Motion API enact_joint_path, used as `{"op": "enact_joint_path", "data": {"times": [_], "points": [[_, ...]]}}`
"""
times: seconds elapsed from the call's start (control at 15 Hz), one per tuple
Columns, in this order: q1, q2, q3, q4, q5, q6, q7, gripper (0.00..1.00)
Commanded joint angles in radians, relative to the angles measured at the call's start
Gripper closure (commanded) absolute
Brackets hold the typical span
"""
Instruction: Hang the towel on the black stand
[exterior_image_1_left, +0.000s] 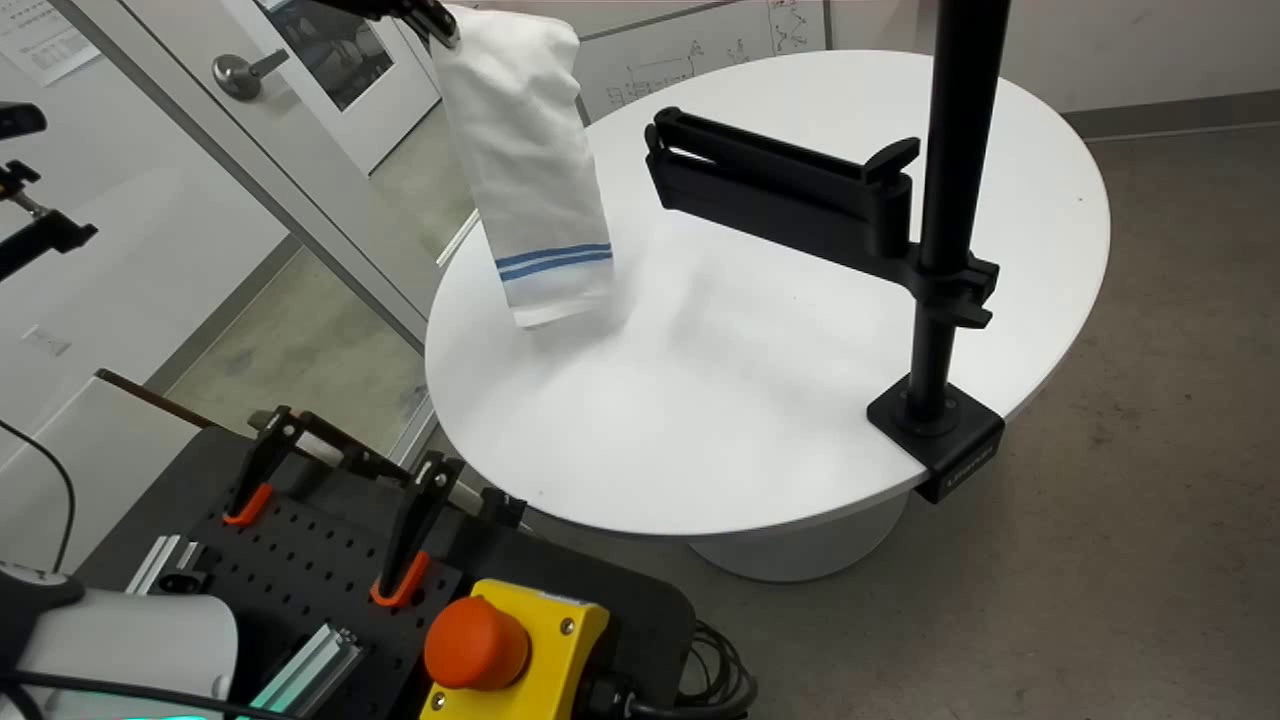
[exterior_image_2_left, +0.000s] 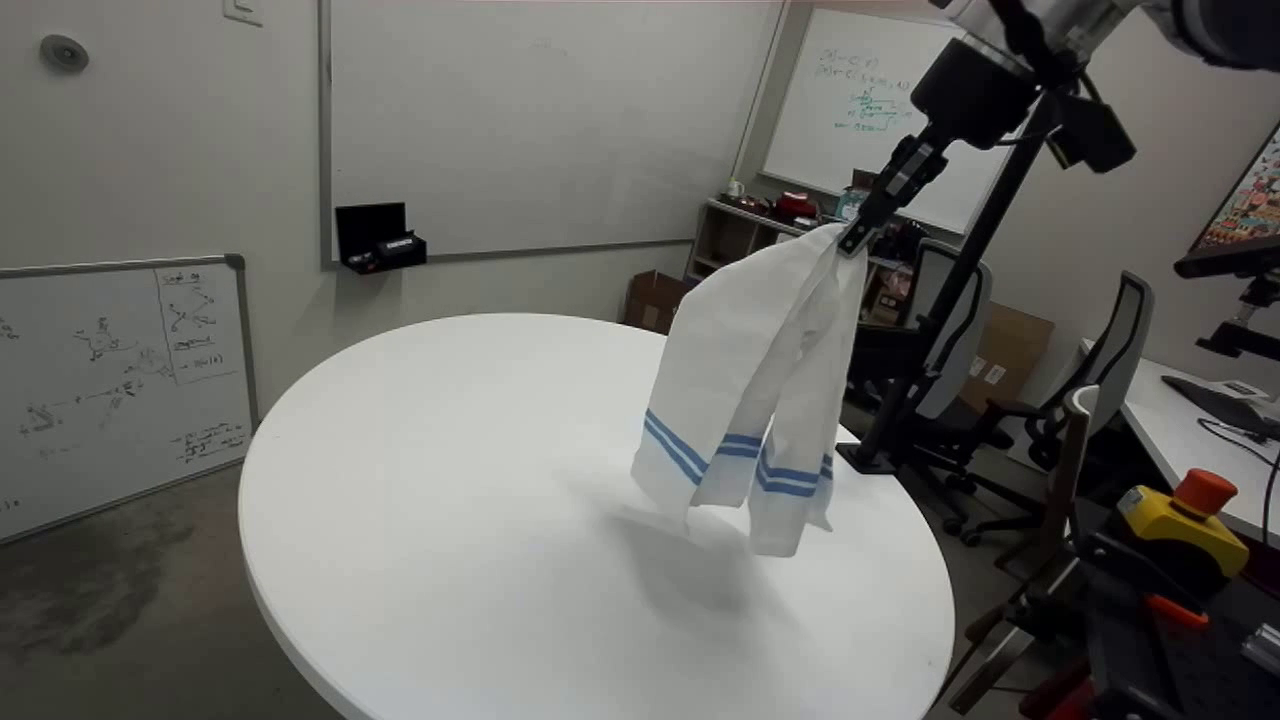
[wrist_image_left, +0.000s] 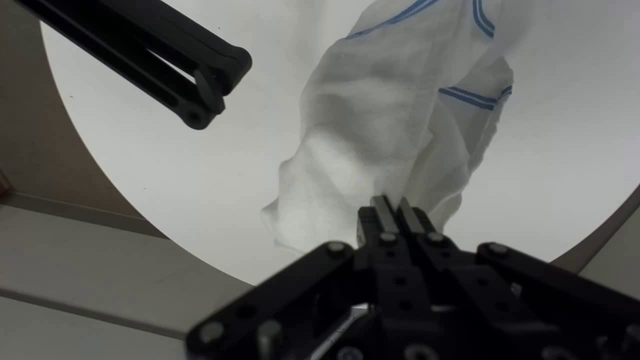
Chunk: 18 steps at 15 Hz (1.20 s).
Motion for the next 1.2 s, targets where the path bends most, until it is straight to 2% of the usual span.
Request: {"op": "enact_joint_path", "data": {"times": [0.0,0.4,0.53,0.8,1.13], "points": [[-0.08,-0.178,0.045,-0.084,-0.011,-0.037,0.011,0.99],[-0.095,-0.374,0.045,-0.147,0.068,-0.112,-0.074,0.99],[-0.104,-0.393,0.049,-0.111,0.083,-0.151,-0.075,0.99],[-0.198,-0.427,0.078,-0.099,0.055,-0.195,-0.016,0.99],[-0.343,-0.361,0.123,-0.016,0.0,-0.259,0.061,0.99]]}}
